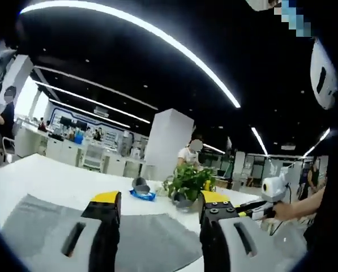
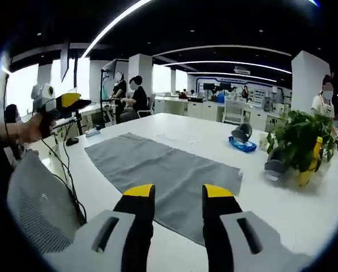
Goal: Fold the towel on the table until its edges align and the towel forms a compact rectangular stack.
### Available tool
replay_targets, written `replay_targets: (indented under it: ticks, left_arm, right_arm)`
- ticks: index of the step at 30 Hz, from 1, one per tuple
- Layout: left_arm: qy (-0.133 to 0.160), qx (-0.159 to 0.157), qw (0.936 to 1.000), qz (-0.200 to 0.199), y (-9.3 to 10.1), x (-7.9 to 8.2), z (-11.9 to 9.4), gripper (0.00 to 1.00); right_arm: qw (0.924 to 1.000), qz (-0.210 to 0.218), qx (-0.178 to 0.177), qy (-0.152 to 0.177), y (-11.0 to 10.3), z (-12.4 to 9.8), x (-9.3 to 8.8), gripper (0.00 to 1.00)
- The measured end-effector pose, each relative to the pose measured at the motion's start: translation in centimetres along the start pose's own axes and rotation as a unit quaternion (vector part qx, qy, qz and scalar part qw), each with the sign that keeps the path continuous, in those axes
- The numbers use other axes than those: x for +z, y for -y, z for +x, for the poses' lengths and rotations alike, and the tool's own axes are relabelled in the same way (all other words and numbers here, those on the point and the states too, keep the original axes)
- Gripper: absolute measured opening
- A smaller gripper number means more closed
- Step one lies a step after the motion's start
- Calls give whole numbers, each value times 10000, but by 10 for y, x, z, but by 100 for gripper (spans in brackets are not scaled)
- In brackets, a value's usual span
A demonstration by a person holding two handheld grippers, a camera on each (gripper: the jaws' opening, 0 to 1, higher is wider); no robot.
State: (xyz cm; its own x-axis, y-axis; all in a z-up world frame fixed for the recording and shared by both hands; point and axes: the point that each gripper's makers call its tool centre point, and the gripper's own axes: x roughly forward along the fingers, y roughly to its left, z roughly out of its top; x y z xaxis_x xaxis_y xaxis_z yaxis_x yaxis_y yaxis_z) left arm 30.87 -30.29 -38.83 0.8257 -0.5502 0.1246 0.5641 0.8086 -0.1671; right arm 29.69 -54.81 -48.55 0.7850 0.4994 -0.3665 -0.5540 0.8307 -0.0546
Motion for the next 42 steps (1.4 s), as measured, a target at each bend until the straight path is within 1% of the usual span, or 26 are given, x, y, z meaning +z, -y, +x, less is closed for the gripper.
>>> replay_targets:
  ticks: [1,3,6,7,8,9,10,11,12,13,14,15,16,17,20,22,23,25,28,30,31,32,33,37,40,42]
  left_arm:
    - [-23,13,9998,-194,-1,-6,6,60]
    - [-86,-368,9954,-882,8,-17,15,55]
    - [-186,-390,9946,-947,5,-34,28,56]
    - [-311,-476,9939,-943,4,-43,31,52]
    - [-308,-597,9924,-1032,5,-50,35,42]
    - [-434,-728,9872,-1353,7,-61,38,32]
    - [-768,-672,9750,-1973,4,-82,41,25]
    - [-831,-607,9685,-2266,1,-91,44,23]
    - [-872,-646,9612,-2537,1,-102,48,23]
    - [-996,-648,9579,-2613,2,-111,48,21]
    - [-1212,-601,9613,-2401,2,-123,48,20]
    - [-1302,-561,9659,-2165,2,-128,48,20]
    - [-1439,-604,9679,-1969,4,-132,50,20]
    - [-1365,-735,9700,-1873,7,-129,53,20]
    - [-1433,-797,9643,-2081,10,-137,53,20]
    - [-1783,-642,9588,-2117,10,-153,48,20]
    - [-1891,-641,9599,-1968,11,-157,46,20]
    - [-1919,-703,9643,-1682,16,-155,47,20]
    - [-1998,-776,9677,-1324,20,-155,47,20]
    - [-2141,-714,9664,-1230,19,-161,45,20]
    - [-2194,-693,9652,-1240,17,-164,45,20]
    - [-2218,-683,9647,-1246,17,-165,44,20]
    - [-2244,-670,9643,-1238,17,-165,44,20]
    - [-2310,-699,9667,-847,20,-165,44,21]
    - [-2418,-796,9649,-647,25,-168,43,21]
    - [-2567,-890,9620,-265,27,-172,42,21]
  right_arm:
    - [10000,-87,9,-48,-2,5,-2,29]
    - [9998,-77,79,-194,-1,19,-12,29]
    - [9987,-39,98,-508,0,36,-27,26]
    - [9975,-102,12,-705,4,42,-37,25]
    - [9930,-268,-168,-1135,12,47,-52,23]
    - [9864,-613,-344,-1489,20,49,-64,21]
    - [9817,-985,-377,-1586,25,55,-70,19]
    - [9827,-828,-407,-1606,26,62,-81,15]
    - [9851,-463,-383,-1613,24,65,-88,14]
    - [9880,102,-275,-1519,18,67,-94,13]
    - [9882,264,-263,-1486,19,66,-97,14]
    - [9854,290,-237,-1660,21,62,-103,14]
    - [9855,194,-297,-1659,26,61,-102,15]
    - [9868,89,-436,-1557,34,59,-99,15]
    - [9837,510,-708,-1574,47,55,-104,14]
    - [9786,641,-831,-1771,53,52,-116,17]
    - [9767,597,-891,-1858,56,51,-119,18]
    - [9685,405,-1089,-2201,63,43,-131,17]
    - [9603,618,-1389,-2339,74,34,-141,18]
    - [9501,741,-1653,-2540,85,26,-156,21]
    - [9439,934,-1775,-2622,89,22,-167,23]
    - [9366,1352,-1783,-2698,88,19,-176,26]
    - [9326,1701,-1830,-2604,88,19,-177,26]
    - [9413,1967,-1876,-2000,103,26,-165,15]
    - [9363,2153,-1638,-2241,93,30,-177,12]
    - [9311,2352,-1646,-2249,87,29,-182,13]
